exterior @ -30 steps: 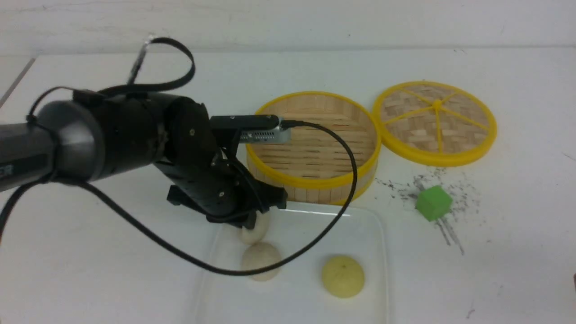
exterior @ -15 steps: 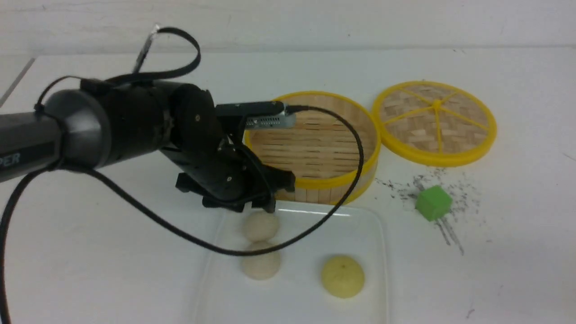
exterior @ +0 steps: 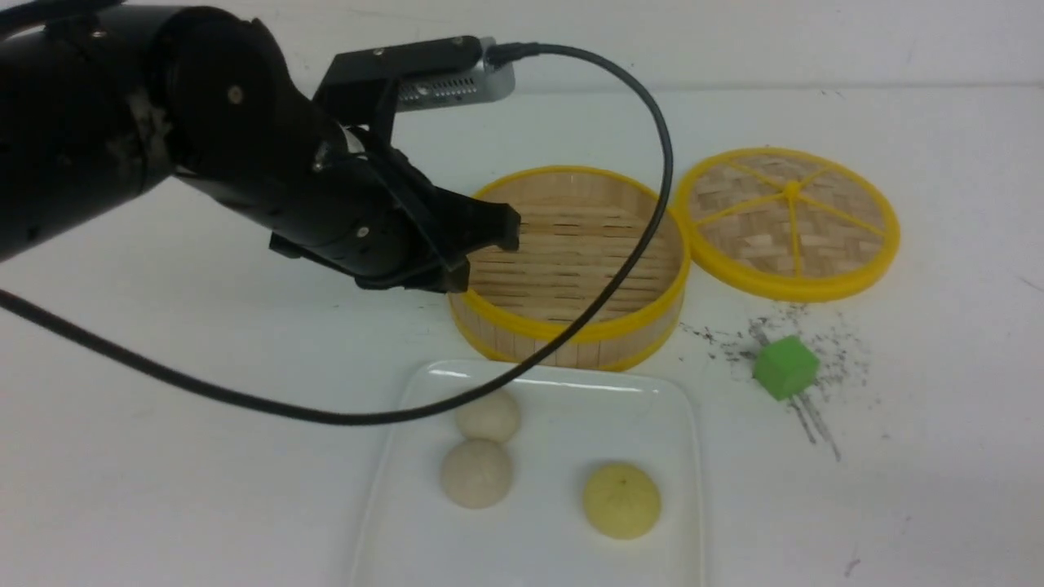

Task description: Put the steamed buns into the plate on the white tablecloth.

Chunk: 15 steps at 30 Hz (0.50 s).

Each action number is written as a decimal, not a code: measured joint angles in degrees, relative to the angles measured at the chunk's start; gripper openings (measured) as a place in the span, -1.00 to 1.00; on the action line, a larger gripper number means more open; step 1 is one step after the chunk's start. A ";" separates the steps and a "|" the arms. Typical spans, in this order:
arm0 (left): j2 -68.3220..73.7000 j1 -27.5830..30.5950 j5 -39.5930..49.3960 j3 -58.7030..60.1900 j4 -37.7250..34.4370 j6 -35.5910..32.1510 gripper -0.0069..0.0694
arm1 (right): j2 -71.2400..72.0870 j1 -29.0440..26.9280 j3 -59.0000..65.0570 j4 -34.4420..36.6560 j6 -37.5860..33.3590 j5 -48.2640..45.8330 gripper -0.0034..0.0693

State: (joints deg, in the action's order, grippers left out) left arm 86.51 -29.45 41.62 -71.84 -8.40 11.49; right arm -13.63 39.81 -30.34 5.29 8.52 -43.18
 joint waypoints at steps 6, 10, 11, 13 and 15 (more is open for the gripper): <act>-0.13 0.00 -0.06 0.00 0.01 -0.90 -0.81 | 1.51 0.00 9.43 4.81 -4.75 11.51 -0.93; -0.18 0.00 -0.12 0.00 0.06 -1.09 -0.81 | 1.51 0.00 9.77 5.35 -5.58 12.16 -0.92; -0.18 0.00 -0.12 0.00 0.06 -1.13 -0.81 | 1.51 0.00 9.77 5.40 -5.63 12.35 -0.92; -0.18 0.00 -0.12 0.00 0.08 -1.13 -0.81 | 1.51 0.00 9.77 5.58 -5.68 12.57 -0.92; -0.18 0.00 -0.06 0.00 0.20 -1.13 -0.81 | 1.51 0.00 9.77 5.58 -5.68 12.57 -0.92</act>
State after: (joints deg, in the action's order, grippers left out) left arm 86.33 -29.45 41.56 -71.84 -8.20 10.36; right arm -12.13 39.81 -20.57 10.86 2.84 -30.61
